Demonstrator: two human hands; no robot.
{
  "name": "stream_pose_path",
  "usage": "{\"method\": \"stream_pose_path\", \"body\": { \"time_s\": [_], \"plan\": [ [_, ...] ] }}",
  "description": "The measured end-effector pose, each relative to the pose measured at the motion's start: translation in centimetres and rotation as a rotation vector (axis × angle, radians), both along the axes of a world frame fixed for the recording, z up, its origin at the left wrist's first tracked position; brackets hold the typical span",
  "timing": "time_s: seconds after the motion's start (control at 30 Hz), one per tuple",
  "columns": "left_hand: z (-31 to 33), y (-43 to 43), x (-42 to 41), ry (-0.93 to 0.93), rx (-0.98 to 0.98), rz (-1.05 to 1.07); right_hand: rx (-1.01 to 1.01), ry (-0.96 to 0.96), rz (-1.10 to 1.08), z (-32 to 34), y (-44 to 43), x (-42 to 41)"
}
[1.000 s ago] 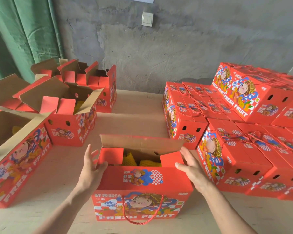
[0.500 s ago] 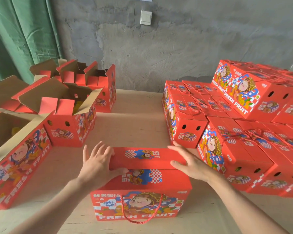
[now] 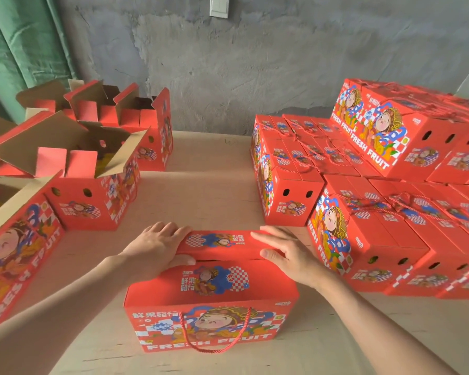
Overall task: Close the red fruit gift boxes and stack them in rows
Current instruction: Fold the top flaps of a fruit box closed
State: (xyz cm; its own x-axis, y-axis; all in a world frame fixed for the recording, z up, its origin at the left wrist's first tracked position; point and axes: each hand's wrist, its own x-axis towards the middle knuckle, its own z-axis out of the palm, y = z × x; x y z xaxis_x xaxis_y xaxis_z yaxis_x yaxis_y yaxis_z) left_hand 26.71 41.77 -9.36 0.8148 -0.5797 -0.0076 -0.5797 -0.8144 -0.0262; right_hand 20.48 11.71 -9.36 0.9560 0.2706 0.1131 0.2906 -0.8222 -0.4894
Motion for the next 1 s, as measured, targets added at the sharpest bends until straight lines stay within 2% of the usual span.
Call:
{"method": "stream_pose_path", "body": {
  "time_s": [0.2,0.33,0.43,0.5,0.73,0.87,1.0],
  "plan": [
    [-0.1,0.0,-0.1,0.031,0.012,-0.012,-0.075,-0.004,0.026,-0.1,-0.1,0.2],
    [0.0,0.3,0.0,0.056,-0.008,-0.009,-0.105,0.09,0.041,0.1,-0.2,0.3],
    [-0.2,0.5,0.1,0.074,-0.034,-0.002,-0.4,0.183,0.07,0.4,-0.5,0.6],
    [-0.4,0.6,0.1,0.066,-0.013,0.002,-0.518,0.244,0.072,0.7,-0.4,0.7],
    [-1.3,0.0,-0.7,0.099,0.005,0.019,-0.503,0.294,0.059,0.3,-0.1,-0.3],
    [-1.4,-0.1,-0.7,0.139,-0.016,0.041,-0.489,0.13,0.146,0.1,2.0,-0.3],
    [-1.1,-0.5,-0.7,0.146,-0.008,0.045,-0.432,0.13,0.18,-0.7,3.2,0.1]
  ]
}}
